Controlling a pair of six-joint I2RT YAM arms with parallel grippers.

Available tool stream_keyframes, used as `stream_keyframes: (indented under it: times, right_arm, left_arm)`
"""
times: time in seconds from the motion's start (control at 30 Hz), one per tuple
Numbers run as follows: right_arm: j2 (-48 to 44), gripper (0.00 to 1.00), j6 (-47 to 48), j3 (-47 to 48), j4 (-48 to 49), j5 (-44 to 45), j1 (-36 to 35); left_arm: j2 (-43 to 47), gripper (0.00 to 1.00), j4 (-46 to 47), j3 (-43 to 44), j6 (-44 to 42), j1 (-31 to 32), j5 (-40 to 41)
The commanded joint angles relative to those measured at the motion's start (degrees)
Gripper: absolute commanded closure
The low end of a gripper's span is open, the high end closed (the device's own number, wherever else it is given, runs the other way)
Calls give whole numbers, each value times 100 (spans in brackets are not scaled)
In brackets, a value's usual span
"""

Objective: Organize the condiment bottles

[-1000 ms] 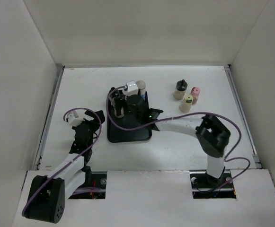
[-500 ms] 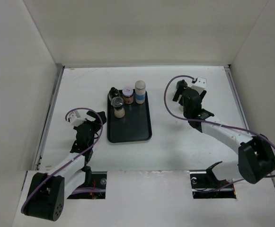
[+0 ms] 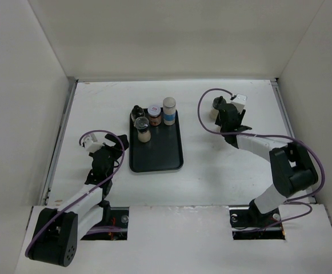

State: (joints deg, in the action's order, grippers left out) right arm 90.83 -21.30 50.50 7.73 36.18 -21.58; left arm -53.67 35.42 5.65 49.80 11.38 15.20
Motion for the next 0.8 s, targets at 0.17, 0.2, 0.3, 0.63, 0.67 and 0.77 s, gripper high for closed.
stream_keyframes:
  times: [0.17,0.2,0.3,0.63,0.67,0.77]
  right_arm:
    - [-99,58,73,154,572,-94,45]
    - [-257,59,73,92,572,-85,-34]
    - [-705,59,82,30,607,-164,-446]
    - [232,58,12,1224,826,-735,-2336]
    - [451,57,73,1373,905,-744,-2450]
    - [988,57,170,1865,924,-823,-2670]
  left_arm:
    - [32,0,299,112,-5,-17,-9]
    - [41,0,299,112,-23,-9,26]
    - [15,0,299,121,-14,9,18]
    - [14,0,316,129,-32,27,71]
    - [14,0,316,129,-32,9,71]
    - [93,0,281,94,-32,-17,18]
